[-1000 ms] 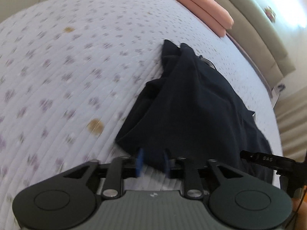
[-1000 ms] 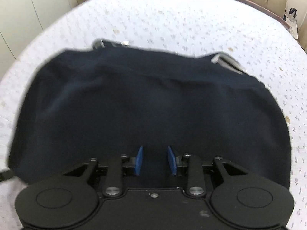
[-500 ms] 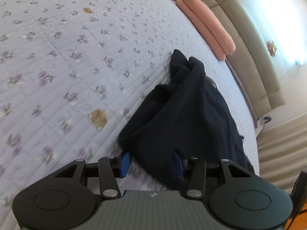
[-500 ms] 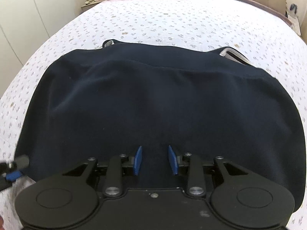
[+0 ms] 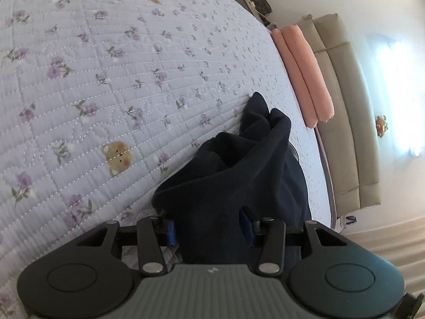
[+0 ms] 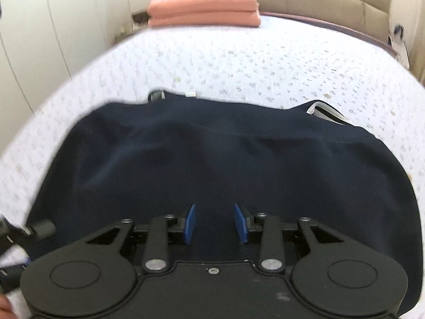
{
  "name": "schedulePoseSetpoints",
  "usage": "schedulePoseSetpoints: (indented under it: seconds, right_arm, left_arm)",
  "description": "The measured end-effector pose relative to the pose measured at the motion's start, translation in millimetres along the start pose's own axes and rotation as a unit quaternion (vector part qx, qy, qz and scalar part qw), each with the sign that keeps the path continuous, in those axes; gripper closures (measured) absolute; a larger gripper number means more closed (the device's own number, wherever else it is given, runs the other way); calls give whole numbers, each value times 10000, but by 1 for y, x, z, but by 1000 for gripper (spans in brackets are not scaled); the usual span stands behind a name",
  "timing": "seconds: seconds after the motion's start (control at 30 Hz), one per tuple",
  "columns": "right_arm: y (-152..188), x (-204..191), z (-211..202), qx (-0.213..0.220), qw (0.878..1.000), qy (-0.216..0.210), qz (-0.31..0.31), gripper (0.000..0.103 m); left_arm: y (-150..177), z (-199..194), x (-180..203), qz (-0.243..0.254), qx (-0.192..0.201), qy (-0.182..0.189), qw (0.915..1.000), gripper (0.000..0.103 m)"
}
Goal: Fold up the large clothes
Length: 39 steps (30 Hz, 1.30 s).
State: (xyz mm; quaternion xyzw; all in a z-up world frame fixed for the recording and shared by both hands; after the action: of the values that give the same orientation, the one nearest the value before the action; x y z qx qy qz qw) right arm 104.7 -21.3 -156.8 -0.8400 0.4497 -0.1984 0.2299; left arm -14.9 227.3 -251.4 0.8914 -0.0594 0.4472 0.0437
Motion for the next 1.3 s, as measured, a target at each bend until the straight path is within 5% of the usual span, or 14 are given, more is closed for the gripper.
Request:
schedulePoseSetpoints:
  seconds: [0.17, 0.2, 0.23, 0.33, 0.43, 0.57, 0.73, 0.87, 1.0, 1.1, 1.3]
  right_arm:
    - [2, -7, 23, -201, 9996, 137, -129, 58]
    - [1, -7, 23, -217, 9996, 154, -104, 58]
    - [1, -6, 23, -222, 9996, 154, -87, 58]
    - [3, -5, 24, -209, 9997, 113, -73, 58]
    - [4, -1, 24, -175, 9998, 7, 35, 58]
    - [9, 13, 24, -39, 9977, -360, 565, 58]
    - [15, 38, 22, 36, 9863, -1073, 1250, 58]
    - [27, 83, 9, 227, 9591, -1846, 2133, 62]
    - [45, 146, -19, 610, 9315, -2242, 2798, 63]
    - [56, 191, -29, 754, 9191, -2392, 3039, 66]
    - [77, 244, -35, 691, 9145, -2515, 3094, 65]
  left_arm:
    - [-2, 12, 13, 179, 65, -2, 9998, 48]
    - [-1, 16, 17, 285, 67, -27, 9996, 55]
    - [-1, 19, 20, 427, 76, -120, 9990, 88]
    - [2, 21, 31, 781, 37, -153, 9968, 92]
    - [12, 4, 64, 1355, 13, 302, 9903, 92]
    - [41, -4, 122, 2213, -424, 1085, 9682, 91]
    - [86, 10, 164, 2993, -736, 1516, 9391, 91]
    - [131, 18, 185, 3268, -1334, 1949, 9151, 92]
    - [197, 27, 202, 3649, -2150, 2311, 8759, 95]
    - [231, 45, 205, 3571, -2466, 2322, 8705, 95]
    - [274, 77, 194, 3540, -2811, 2025, 8687, 95]
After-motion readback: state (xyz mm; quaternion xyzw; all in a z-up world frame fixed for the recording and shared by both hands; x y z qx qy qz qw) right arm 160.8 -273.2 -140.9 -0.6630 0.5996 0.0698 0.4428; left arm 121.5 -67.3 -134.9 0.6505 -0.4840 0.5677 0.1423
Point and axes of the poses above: each gripper's, at about its wrist camera, not at the fingertips, and z roughly the way its jaws point, x to its right, y to its underside, the point moved 5 cm from there along z, roughly the way its jaws point, and after that the axes turned 15 degrees about -z, right-handed, at the moved point
